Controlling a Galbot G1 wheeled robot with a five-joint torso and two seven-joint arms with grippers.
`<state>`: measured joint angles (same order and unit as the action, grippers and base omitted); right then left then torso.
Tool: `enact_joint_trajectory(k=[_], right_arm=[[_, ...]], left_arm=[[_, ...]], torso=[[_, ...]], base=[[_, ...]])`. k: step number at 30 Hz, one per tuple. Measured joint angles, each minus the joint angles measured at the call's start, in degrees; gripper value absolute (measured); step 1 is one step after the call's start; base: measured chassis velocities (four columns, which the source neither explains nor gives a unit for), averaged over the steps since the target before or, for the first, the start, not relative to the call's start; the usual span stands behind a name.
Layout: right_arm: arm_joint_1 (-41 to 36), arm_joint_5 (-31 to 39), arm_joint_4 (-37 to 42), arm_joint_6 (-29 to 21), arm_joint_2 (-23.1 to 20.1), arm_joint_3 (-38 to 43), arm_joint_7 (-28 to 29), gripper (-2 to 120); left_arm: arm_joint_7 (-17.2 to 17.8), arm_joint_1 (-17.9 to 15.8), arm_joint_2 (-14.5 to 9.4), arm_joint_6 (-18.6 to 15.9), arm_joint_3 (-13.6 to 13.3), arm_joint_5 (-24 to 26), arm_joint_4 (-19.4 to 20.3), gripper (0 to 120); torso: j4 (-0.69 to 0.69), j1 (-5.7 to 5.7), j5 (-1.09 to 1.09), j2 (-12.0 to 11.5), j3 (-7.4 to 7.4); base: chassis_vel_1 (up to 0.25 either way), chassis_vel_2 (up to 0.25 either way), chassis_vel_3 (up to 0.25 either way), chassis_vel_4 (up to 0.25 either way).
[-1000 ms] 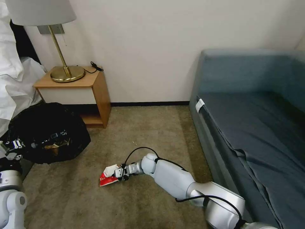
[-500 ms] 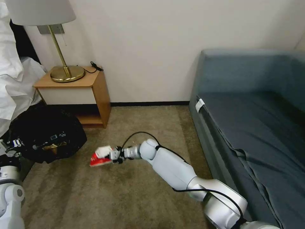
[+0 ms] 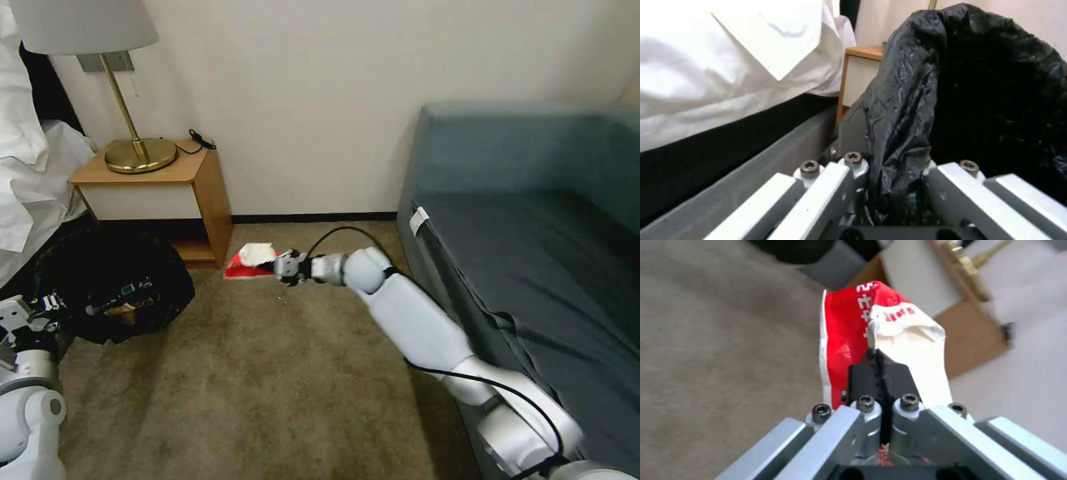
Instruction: Pick up the trash bin, then pick up the garbage on the floor and place it into the trash bin.
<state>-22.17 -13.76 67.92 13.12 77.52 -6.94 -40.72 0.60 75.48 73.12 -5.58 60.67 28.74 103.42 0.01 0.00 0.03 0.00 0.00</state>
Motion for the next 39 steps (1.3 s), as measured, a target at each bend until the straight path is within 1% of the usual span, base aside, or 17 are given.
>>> enact_joint_trajectory(k=[6,8,15,17,18,21,23,24,26,27,29,30,32,33,34,36,39], right_arm=[[1.57,5.49,6.48,-1.94,-2.92,0.56,-0.30,0],[3.16,10.47,10.96,-3.70,-4.78,-0.82,-0.47,0],[7.57,17.72,16.01,-7.30,-5.91,-5.21,0.08,0],[10.47,19.75,16.05,-8.82,-4.08,-7.91,0.70,0],[10.47,19.75,16.05,-8.82,-4.08,-7.91,0.70,0],[12.25,20.10,14.35,-9.21,-1.45,-10.02,0.93,0],[13.21,19.97,11.58,-9.14,1.78,-12.17,1.14,0],[13.21,19.97,11.58,-9.14,1.78,-12.17,1.14,0],[13.37,19.09,8.61,-8.48,5.05,-13.79,1.36,0],[13.37,19.09,8.61,-8.48,5.05,-13.79,1.36,0],[13.19,18.16,4.81,-7.15,8.70,-15.63,2.16,0],[13.19,18.16,4.81,-7.15,8.70,-15.63,2.16,0],[12.80,16.46,1.46,-5.89,12.13,-16.71,2.46,0],[12.80,16.46,1.46,-5.89,12.13,-16.71,2.46,0],[12.66,15.52,-0.29,-5.22,13.92,-17.20,2.58,0],[12.55,14.85,-1.73,-4.70,14.68,-17.66,2.84,0],[12.21,13.64,-4.17,-3.76,14.97,-18.66,4.07,0]], left_arm=[[-0.03,-0.78,0.92,0.02,-1.53,-0.48,-0.40,4],[-0.08,-1.81,1.39,0.04,-2.95,-0.51,-1.12,4],[-0.08,-4.16,2.90,-0.19,-4.99,-1.13,-1.96,4],[0.01,-5.34,4.29,-0.61,-5.97,-1.94,-2.01,4],[0.01,-5.34,4.29,-0.61,-5.97,-1.94,-2.01,4],[0.09,-5.73,5.16,-0.78,-6.33,-2.52,-2.02,4],[0.12,-5.67,5.74,-0.82,-6.23,-2.77,-1.99,4],[0.12,-5.67,5.74,-0.82,-6.23,-2.77,-1.99,4],[0.14,-5.51,5.80,-0.82,-5.92,-2.77,-1.97,4],[0.14,-5.51,5.80,-0.82,-5.92,-2.77,-1.97,4],[0.11,-5.36,5.74,-0.82,-5.59,-2.48,-1.96,4],[0.11,-5.36,5.74,-0.82,-5.59,-2.48,-1.96,4],[0.06,-5.19,5.65,-0.82,-5.36,-2.23,-1.95,4],[0.06,-5.19,5.65,-0.82,-5.36,-2.23,-1.95,4],[0.02,-5.14,5.63,-0.82,-5.28,-2.14,-1.97,4],[-0.05,-5.11,5.58,-0.82,-5.17,-2.05,-2.04,4],[-0.10,-4.98,5.51,-0.80,-5.08,-1.98,-2.14,4]], torso=[[0.00,0.00,-0.01,0.00,0.00],[-0.01,0.00,-0.01,0.00,0.00],[-0.01,0.00,-0.02,0.00,0.00],[-0.02,0.00,-0.02,0.00,0.00],[-0.02,0.00,-0.02,0.00,0.00],[-0.01,0.00,-0.03,0.00,0.00],[0.00,0.00,-0.04,0.00,0.00],[0.00,0.00,-0.04,0.00,0.00],[0.00,0.00,-0.03,0.00,0.00],[0.00,0.00,-0.03,0.00,0.00],[0.00,0.00,-0.04,0.00,0.00],[0.00,0.00,-0.04,0.00,0.00],[0.00,0.00,-0.04,0.00,0.00],[0.00,0.00,-0.04,0.00,0.00],[0.01,0.00,-0.05,0.00,0.00],[0.03,0.00,-0.05,0.00,0.00],[0.00,0.00,-0.05,0.00,0.00]], base=[[0.000,0.000,0.000,0.000],[0.000,0.000,0.000,0.000],[0.000,0.000,0.000,0.000],[0.000,0.000,0.000,0.000],[0.000,0.000,0.000,0.000],[0.000,0.000,0.000,0.000],[0.000,0.000,0.000,0.000],[0.000,0.000,0.000,0.000],[0.000,0.000,0.000,0.000],[0.000,0.000,0.000,0.000],[0.000,0.000,0.000,0.000],[0.000,0.000,0.000,0.000],[0.000,0.000,0.000,0.000],[0.000,0.000,0.000,0.000],[0.000,0.000,0.000,0.000],[0.000,0.000,0.000,0.000],[0.000,0.000,0.000,0.000]])
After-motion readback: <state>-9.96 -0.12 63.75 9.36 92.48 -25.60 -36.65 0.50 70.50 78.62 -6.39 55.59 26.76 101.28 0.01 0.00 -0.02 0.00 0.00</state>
